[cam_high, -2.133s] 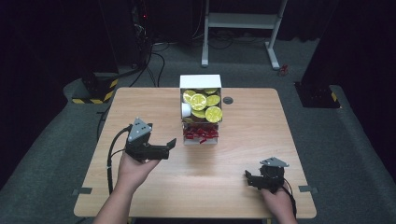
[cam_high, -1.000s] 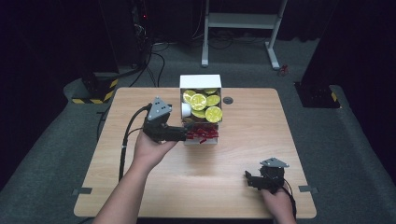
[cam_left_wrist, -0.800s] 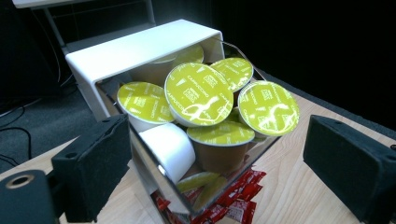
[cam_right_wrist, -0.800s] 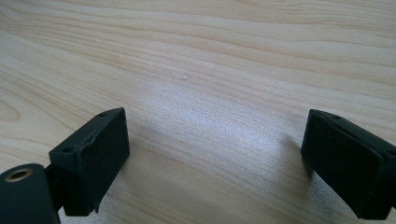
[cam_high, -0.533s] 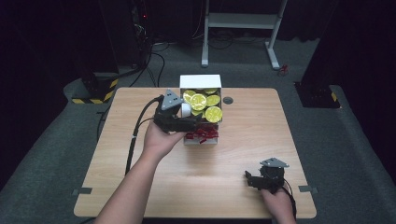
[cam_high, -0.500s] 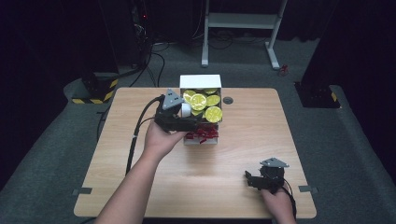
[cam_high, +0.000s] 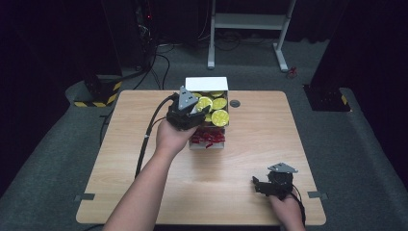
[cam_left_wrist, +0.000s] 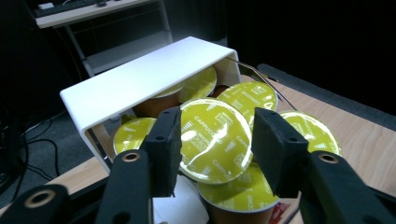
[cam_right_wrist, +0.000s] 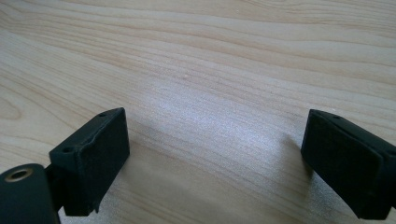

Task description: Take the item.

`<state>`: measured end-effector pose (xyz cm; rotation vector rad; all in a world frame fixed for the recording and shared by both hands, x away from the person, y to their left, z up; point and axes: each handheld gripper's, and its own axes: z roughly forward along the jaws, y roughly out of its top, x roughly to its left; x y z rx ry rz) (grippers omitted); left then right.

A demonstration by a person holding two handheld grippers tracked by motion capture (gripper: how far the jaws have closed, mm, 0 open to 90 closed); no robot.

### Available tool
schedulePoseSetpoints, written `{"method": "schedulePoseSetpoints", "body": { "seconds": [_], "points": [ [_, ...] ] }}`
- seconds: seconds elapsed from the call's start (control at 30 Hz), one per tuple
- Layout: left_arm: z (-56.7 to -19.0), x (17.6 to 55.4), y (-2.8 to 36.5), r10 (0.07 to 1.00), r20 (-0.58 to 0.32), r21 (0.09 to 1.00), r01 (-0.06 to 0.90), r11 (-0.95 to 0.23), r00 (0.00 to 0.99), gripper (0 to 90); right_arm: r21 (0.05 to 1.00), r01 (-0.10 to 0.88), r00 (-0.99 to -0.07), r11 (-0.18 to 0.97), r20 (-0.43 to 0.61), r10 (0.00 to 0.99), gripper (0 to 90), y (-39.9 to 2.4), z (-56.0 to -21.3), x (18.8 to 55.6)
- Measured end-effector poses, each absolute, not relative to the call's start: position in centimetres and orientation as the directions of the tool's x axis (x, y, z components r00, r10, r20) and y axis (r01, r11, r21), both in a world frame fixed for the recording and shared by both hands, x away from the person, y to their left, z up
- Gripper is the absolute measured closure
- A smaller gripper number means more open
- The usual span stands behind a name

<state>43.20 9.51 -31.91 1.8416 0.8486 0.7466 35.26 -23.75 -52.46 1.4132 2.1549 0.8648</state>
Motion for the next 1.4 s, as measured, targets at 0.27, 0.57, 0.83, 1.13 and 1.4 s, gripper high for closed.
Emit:
{"method": "schedulePoseSetpoints", "body": {
  "seconds": [0.27,0.57,0.83,1.13,1.4],
  "points": [
    [-32.2,43.4,8.9,0.814,0.183,0.914,0.211,-0.348,0.551,76.3,0.696,0.657,-0.395,0.29,-0.01,0.918,7.7,-23.7,-52.5,35.3],
    [-32.2,43.7,9.0,0.835,0.16,0.92,0.227,-0.319,0.526,61.6,0.694,0.659,-0.394,0.288,-0.007,0.919,7.7,-23.7,-52.5,35.2],
    [-32.7,44.0,8.2,0.839,0.149,0.909,0.262,-0.324,0.523,25.7,0.694,0.662,-0.392,0.285,-0.005,0.92,7.7,-23.7,-52.5,35.2],
    [-33.7,44.2,7.9,0.841,0.171,0.904,0.259,-0.342,0.513,37.4,0.694,0.66,-0.394,0.288,-0.007,0.919,7.7,-23.7,-52.5,35.1],
    [-33.5,43.8,8.3,0.843,0.148,0.923,0.233,-0.305,0.517,38.1,0.694,0.66,-0.394,0.288,-0.007,0.919,7.7,-23.7,-52.5,35.1]
  ]
}}
